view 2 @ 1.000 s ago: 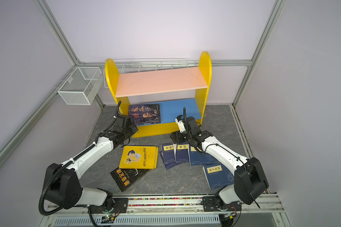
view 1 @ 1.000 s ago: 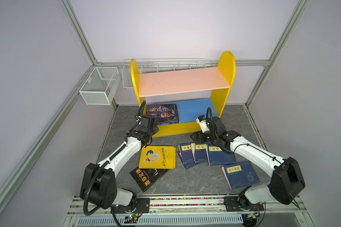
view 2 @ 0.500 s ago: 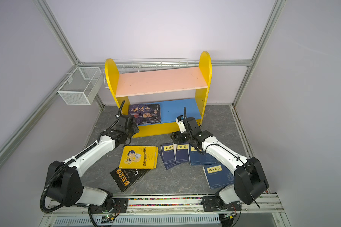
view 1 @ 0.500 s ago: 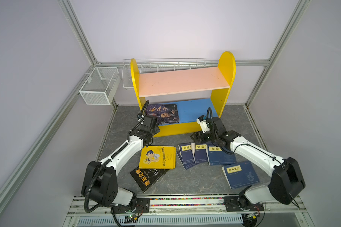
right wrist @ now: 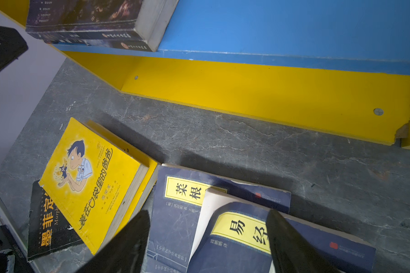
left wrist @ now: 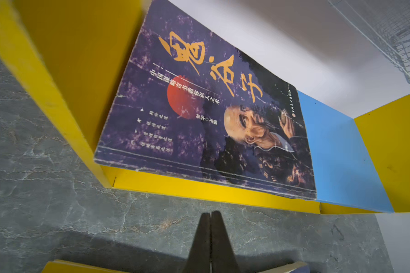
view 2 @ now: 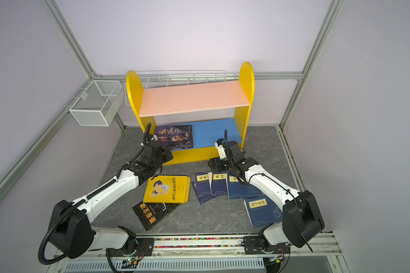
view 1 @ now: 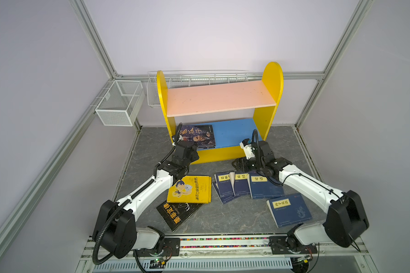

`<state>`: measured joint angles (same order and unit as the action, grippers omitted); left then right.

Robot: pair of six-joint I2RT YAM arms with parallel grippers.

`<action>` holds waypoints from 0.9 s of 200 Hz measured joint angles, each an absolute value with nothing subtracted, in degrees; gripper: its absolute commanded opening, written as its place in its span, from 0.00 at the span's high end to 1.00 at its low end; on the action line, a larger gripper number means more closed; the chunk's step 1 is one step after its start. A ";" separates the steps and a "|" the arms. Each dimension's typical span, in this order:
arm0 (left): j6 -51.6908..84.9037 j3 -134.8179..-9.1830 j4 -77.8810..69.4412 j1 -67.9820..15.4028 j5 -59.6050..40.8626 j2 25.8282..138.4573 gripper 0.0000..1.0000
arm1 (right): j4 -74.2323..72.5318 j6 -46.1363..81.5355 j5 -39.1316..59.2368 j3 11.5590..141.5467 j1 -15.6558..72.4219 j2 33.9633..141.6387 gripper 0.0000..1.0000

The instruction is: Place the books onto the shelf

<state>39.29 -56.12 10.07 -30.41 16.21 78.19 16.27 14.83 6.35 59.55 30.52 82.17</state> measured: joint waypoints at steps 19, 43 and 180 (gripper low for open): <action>39.35 -56.14 9.91 -30.41 15.75 78.89 1.00 | 16.12 15.03 6.50 59.55 30.46 82.17 0.20; 39.40 -56.86 10.13 -30.39 15.09 82.28 1.00 | 15.99 15.05 6.57 59.55 30.37 82.17 0.20; 38.46 -62.87 12.10 -28.88 18.48 86.28 1.00 | 16.01 15.03 6.76 59.51 29.54 81.47 0.19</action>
